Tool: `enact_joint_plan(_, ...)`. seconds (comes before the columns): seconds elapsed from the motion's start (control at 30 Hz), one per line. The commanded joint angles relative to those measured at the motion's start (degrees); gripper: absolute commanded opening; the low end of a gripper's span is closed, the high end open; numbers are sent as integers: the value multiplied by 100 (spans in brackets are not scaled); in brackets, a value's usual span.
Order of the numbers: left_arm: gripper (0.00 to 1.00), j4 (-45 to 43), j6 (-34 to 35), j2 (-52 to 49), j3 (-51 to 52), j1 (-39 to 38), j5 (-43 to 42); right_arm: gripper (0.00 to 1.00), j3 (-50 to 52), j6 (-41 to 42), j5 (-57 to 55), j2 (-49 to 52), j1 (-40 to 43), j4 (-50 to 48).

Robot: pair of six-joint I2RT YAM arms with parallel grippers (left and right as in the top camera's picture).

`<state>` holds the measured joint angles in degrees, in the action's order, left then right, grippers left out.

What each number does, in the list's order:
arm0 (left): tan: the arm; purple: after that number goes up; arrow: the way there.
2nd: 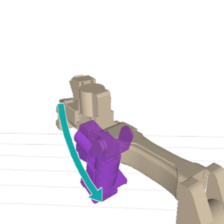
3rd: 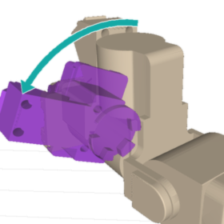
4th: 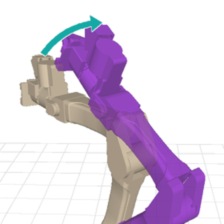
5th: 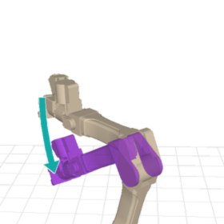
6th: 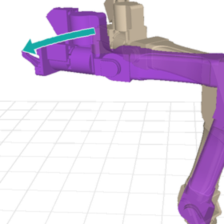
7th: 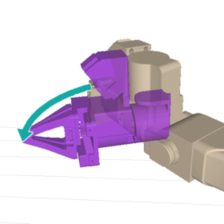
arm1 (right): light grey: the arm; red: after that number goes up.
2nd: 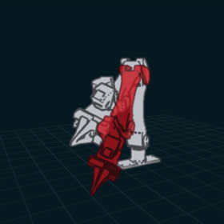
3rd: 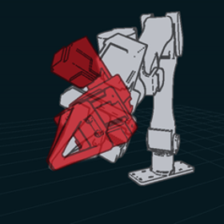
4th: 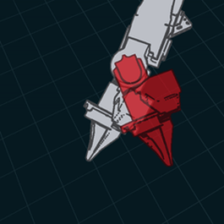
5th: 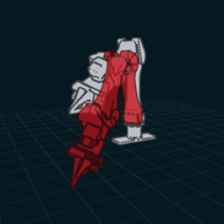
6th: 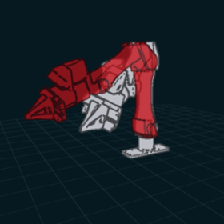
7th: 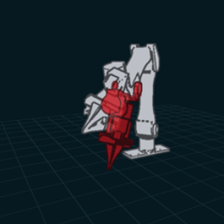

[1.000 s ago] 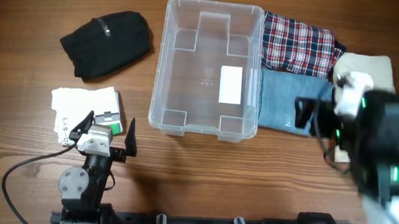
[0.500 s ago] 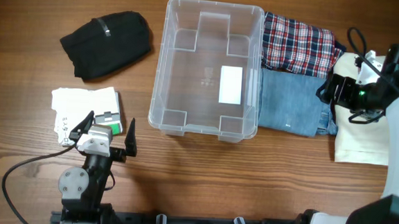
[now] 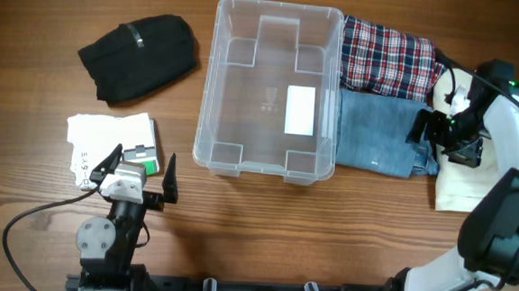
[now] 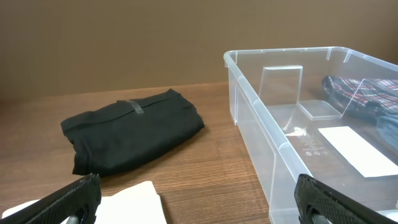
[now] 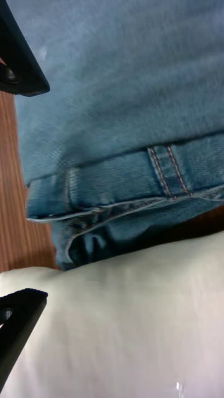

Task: Pack container
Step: 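Move the right gripper over the folded blue jeans, then lower the right gripper and pinch the jeans' edge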

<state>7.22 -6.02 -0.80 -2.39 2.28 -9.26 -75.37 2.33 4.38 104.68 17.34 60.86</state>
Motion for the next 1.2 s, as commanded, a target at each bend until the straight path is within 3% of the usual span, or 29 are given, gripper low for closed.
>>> enact_joint_plan(0.0,100,-22,-107,31,48,-31,33,100,44,66,323,199,-7,-162)
enact_joint_plan(0.4,100,-20,-109,31,48,-31,33,100,437,-345,597,201,-101,-741)
enact_joint_plan(0.73,100,-20,-107,31,48,-31,33,100,1172,85,-352,201,-437,-1823)
enact_joint_plan(0.97,100,-22,-107,31,48,-31,33,100,1150,249,-691,199,-437,-1869)
enact_joint_plan(1.17,100,-20,-107,31,48,-31,33,100,702,146,-1010,157,-431,-1261)
